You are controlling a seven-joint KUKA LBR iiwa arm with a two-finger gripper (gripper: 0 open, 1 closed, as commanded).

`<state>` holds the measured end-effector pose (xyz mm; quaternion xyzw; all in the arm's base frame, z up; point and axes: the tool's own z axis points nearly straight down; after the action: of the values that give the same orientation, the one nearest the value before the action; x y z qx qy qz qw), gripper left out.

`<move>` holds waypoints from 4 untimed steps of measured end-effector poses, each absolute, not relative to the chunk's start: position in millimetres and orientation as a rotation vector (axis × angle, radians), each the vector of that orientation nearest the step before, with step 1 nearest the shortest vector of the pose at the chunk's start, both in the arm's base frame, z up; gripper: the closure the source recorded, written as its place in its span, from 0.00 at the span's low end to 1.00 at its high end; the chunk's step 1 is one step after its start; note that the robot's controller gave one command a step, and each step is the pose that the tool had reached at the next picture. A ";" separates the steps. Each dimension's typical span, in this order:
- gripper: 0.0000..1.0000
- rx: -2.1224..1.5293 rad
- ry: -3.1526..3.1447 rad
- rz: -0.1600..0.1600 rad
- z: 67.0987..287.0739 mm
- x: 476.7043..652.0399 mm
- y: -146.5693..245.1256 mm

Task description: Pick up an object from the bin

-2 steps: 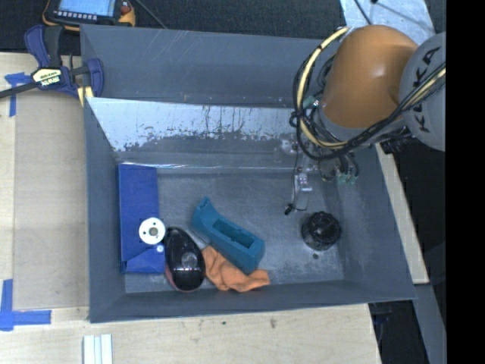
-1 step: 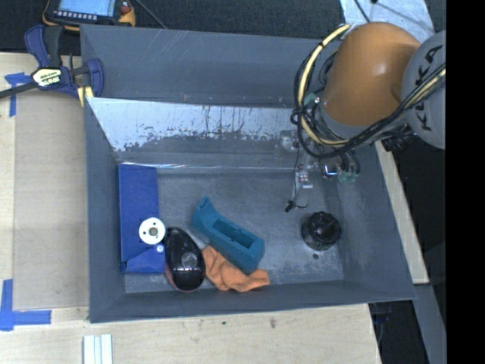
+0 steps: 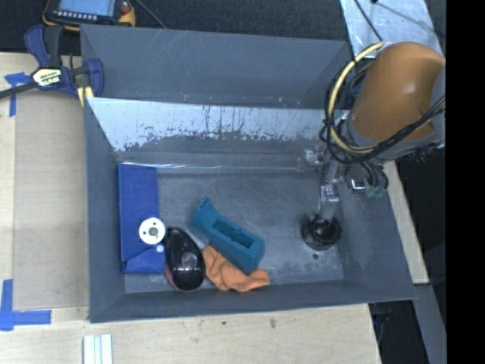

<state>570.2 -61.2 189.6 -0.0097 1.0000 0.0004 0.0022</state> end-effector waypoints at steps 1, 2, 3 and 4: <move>0.00 0.091 3.134 -0.002 163.4 581.2 -97.7; 0.00 0.051 3.139 -0.001 151.4 565.7 -108.3; 0.00 0.223 3.130 0.000 129.1 562.8 -128.2; 0.00 0.539 3.093 -0.002 111.1 554.3 -120.0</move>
Offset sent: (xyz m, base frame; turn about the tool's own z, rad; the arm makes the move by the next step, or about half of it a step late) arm -0.0209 -0.0531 -0.0441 0.0263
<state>554.3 -120.0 111.1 0.1717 0.9851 -0.0006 0.0012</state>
